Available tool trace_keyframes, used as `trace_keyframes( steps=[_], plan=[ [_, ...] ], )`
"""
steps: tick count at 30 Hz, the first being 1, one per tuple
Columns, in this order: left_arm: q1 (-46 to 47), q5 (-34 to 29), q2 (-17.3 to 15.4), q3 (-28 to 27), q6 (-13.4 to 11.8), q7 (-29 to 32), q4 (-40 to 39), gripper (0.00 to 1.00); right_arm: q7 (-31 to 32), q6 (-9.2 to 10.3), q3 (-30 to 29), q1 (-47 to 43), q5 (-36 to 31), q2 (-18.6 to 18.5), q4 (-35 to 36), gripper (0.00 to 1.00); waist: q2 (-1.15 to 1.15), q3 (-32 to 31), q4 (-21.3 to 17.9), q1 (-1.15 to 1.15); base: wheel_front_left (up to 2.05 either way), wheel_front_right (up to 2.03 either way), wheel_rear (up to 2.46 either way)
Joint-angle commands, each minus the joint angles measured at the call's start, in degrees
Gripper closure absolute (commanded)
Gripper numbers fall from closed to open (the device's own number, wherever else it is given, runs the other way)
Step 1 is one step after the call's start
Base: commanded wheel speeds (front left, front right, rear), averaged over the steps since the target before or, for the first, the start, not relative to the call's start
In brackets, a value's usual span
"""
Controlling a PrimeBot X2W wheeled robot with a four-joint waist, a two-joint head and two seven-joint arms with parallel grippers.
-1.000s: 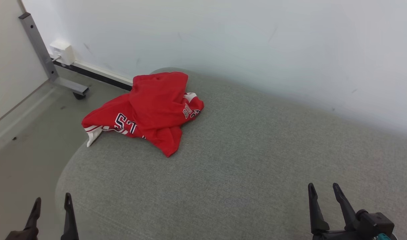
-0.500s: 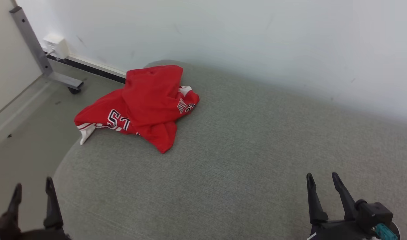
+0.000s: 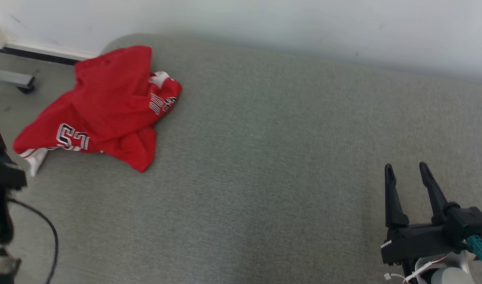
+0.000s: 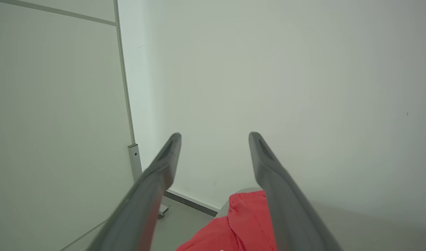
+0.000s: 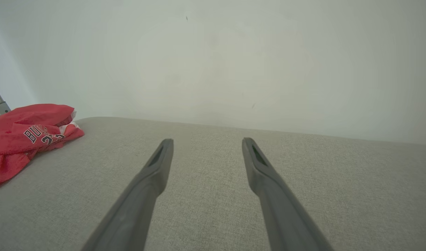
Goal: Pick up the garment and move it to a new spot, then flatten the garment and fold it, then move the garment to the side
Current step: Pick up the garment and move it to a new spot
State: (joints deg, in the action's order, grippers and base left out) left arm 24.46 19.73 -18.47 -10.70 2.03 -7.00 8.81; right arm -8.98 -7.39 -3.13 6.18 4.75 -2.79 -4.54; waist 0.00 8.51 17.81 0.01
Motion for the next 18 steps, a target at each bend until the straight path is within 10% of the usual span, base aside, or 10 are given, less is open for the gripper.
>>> trace_keyframes(
  steps=[1, 18],
  plan=[
    [3.53, 1.02, -0.37, -0.47, 0.23, -0.2, 1.19, 0.0, 0.28, -0.19, -0.46, 1.2, -0.89, -0.15, 1.17, 0.0, 0.0, 8.28, -6.61, -0.01, 0.0, 0.0, 0.0],
    [19.63, 2.24, -7.49, 1.11, 2.46, 4.06, 20.21, 0.0, 0.38, -0.19, -1.71, 4.86, -1.45, -0.13, 5.06, 0.0, 0.0, 18.09, -13.25, -0.01, 0.0, 0.0, 0.0]
  ],
)
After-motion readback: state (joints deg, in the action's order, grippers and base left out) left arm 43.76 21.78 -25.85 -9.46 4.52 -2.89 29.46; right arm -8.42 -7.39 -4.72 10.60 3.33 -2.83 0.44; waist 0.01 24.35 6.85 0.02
